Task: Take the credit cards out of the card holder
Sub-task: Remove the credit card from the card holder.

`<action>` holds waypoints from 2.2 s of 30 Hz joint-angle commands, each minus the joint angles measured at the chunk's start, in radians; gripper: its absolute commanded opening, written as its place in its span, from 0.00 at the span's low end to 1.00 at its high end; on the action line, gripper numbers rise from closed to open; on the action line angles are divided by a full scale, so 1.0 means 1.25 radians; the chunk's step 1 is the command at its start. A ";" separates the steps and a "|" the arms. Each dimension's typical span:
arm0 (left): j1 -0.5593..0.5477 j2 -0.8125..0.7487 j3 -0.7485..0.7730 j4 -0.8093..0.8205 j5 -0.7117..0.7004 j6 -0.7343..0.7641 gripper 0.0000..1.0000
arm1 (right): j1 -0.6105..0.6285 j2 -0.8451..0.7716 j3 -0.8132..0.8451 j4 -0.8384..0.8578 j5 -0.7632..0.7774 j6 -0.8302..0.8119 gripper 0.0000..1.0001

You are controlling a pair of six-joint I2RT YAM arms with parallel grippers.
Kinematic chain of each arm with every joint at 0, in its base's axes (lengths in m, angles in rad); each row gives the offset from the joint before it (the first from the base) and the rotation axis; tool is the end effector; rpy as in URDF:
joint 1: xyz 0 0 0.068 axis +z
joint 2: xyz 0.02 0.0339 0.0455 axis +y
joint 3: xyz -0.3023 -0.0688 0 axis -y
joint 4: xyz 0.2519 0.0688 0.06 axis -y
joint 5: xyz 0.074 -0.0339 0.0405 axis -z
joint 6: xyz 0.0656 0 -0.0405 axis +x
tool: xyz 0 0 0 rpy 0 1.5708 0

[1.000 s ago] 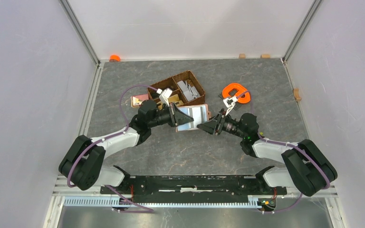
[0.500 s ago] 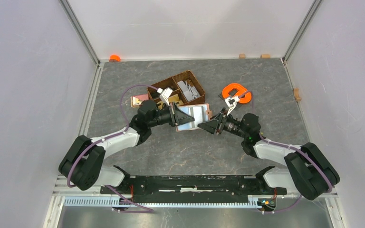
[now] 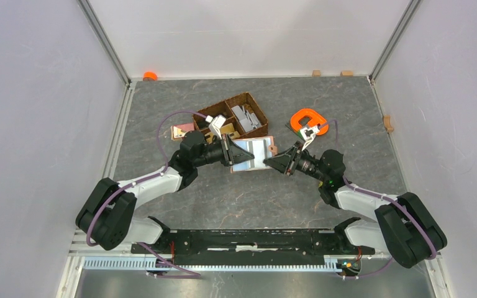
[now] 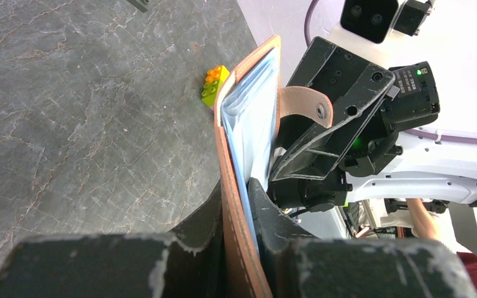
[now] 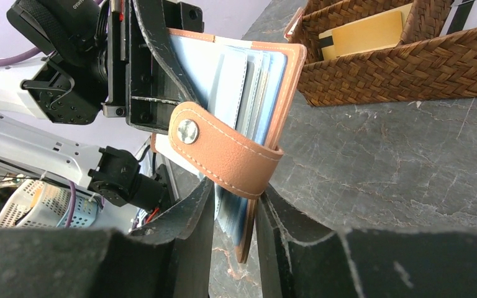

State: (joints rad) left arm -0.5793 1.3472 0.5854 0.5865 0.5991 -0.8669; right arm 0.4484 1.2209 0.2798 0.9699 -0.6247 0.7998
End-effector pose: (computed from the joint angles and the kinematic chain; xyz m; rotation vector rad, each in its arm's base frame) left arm 0.2332 -0.1968 0.2555 0.2184 1.9851 -1.5203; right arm 0.2000 0.1388 0.2329 -0.2524 1.7262 1.4295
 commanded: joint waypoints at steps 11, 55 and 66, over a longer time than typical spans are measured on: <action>0.008 -0.018 0.007 -0.003 -0.015 0.006 0.02 | -0.012 -0.015 -0.007 0.088 -0.020 0.029 0.21; 0.013 0.006 0.031 -0.111 -0.078 0.043 0.46 | -0.011 -0.074 -0.006 0.006 0.031 -0.031 0.00; 0.013 0.027 0.037 -0.103 -0.063 0.042 0.15 | -0.005 -0.085 0.005 -0.027 0.035 -0.052 0.00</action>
State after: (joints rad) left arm -0.5678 1.3678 0.5957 0.4389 0.5228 -0.8463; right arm 0.4320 1.1206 0.2295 0.8989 -0.5816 0.7593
